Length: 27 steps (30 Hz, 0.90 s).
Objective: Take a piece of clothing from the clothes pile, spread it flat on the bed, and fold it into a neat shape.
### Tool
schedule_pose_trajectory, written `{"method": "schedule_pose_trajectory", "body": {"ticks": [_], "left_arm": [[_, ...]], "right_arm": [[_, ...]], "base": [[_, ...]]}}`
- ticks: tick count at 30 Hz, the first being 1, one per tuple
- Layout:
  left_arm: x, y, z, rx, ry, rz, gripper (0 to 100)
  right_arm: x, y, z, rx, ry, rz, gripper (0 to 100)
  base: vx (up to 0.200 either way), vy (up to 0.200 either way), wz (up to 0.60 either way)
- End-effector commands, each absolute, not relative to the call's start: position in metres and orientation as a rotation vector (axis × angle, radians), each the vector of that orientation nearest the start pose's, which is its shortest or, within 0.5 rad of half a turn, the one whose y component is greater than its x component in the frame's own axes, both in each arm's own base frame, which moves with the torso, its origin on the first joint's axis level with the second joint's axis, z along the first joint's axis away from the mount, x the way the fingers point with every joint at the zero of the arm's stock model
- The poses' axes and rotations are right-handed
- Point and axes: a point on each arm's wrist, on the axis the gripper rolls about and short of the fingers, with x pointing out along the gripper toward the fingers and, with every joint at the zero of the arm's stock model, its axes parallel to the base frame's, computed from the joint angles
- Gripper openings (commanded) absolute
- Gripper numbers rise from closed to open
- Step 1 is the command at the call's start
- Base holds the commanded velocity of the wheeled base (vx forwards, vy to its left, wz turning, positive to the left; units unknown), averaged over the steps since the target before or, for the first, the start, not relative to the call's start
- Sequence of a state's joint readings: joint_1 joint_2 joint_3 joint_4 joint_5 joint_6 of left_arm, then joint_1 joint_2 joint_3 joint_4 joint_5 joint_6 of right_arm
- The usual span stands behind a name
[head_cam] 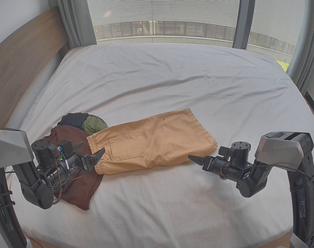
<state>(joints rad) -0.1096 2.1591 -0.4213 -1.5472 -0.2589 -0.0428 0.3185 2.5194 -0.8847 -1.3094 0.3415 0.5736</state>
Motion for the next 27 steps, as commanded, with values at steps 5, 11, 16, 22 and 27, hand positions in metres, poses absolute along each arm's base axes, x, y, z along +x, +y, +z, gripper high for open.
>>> {"method": "schedule_pose_trajectory", "body": {"ticks": [5, 11, 16, 22, 27], "left_arm": [[0.309, -0.040, 0.045, -0.066, 0.200, -0.367, 100], [0.310, -0.039, 0.046, -0.068, 0.199, -0.365, 100], [0.310, -0.039, 0.046, -0.069, 0.198, -0.365, 100], [0.310, -0.039, 0.045, -0.071, 0.203, -0.363, 100], [0.310, -0.038, 0.045, -0.070, 0.202, -0.362, 100]], "right_arm": [[0.390, 0.139, -0.061, 0.547, 0.522, 0.522, 100], [0.396, 0.150, -0.062, 0.580, 0.501, 0.511, 100], [0.407, 0.164, -0.073, 0.598, 0.474, 0.507, 100], [0.421, 0.177, -0.078, 0.603, 0.454, 0.528, 100], [0.434, 0.183, -0.078, 0.604, 0.413, 0.515, 100]], "base": [[0.000, 0.000, 0.00], [0.000, 0.000, 0.00], [0.000, 0.000, 0.00], [0.000, 0.000, 0.00], [0.000, 0.000, 0.00]]}}
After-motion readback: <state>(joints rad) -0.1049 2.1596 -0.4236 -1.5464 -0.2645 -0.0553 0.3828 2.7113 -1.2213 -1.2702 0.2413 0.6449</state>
